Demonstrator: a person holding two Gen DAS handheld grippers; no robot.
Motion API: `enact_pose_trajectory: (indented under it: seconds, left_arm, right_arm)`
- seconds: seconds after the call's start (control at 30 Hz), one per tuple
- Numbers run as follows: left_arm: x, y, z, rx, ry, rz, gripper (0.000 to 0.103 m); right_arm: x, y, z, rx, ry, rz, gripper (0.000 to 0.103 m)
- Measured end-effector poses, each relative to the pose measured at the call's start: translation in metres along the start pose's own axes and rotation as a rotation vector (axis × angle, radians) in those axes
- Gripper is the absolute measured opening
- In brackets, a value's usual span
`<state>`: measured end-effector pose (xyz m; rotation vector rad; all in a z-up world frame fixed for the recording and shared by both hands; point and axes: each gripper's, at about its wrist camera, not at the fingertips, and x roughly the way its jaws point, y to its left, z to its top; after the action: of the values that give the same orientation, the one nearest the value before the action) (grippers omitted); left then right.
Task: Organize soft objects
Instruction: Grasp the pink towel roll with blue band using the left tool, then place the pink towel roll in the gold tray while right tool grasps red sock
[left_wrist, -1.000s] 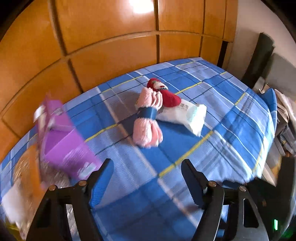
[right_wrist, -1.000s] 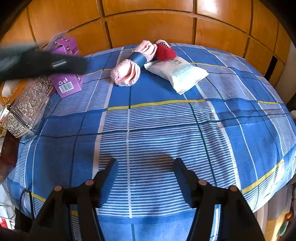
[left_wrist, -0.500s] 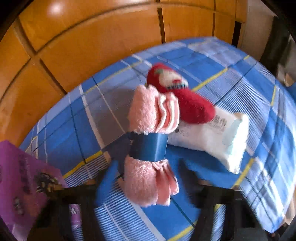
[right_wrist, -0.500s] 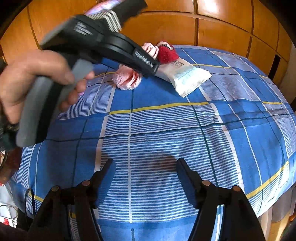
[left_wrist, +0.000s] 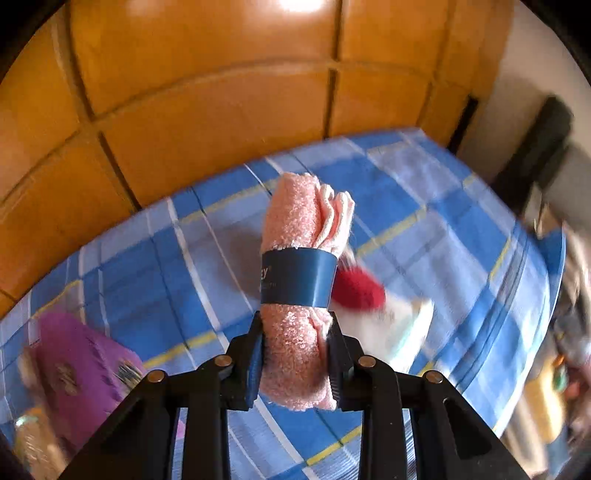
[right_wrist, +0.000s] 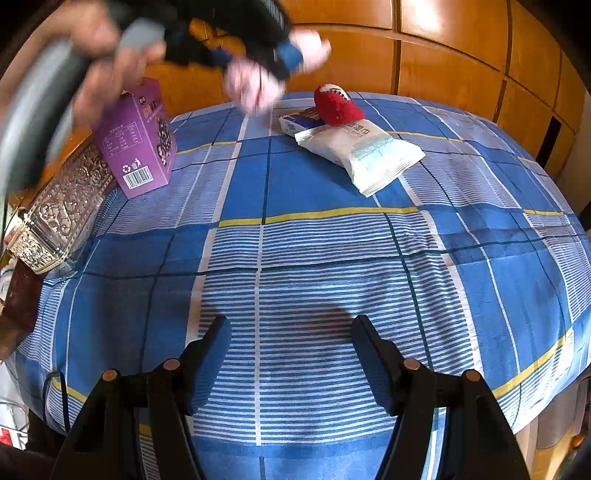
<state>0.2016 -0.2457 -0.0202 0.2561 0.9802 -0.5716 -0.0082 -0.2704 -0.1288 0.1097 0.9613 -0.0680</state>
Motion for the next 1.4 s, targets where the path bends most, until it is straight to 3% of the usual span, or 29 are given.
enact_pose_trajectory:
  seconds: [0.2, 0.4, 0.63, 0.8, 1.13, 1.4]
  left_arm:
    - [-0.04, 0.062, 0.047, -0.137, -0.094, 0.089, 0.029]
    - [-0.089, 0.151, 0.038, -0.281, -0.164, 0.234, 0.03]
    - [-0.145, 0.231, -0.046, -0.385, -0.197, 0.356, 0.029]
    - [-0.179, 0.256, -0.114, -0.43, -0.218, 0.36, 0.03]
    - [-0.205, 0.242, -0.252, -0.499, -0.233, 0.312, 0.03]
    - [-0.21, 0.239, -0.329, -0.587, -0.203, 0.337, 0.03]
  right_arm:
    - [-0.001, 0.002, -0.002, -0.018, -0.001, -0.009, 0.069]
    - [-0.002, 0.004, -0.003, -0.018, -0.001, -0.015, 0.069]
    - [-0.001, 0.006, -0.004, -0.027, -0.004, -0.034, 0.069]
    - [0.0, 0.008, -0.004, -0.03, -0.006, -0.045, 0.069]
    - [0.001, 0.001, 0.007, -0.001, 0.03, -0.007, 0.068]
    - [-0.002, -0.026, 0.071, 0.052, -0.057, 0.023, 0.065]
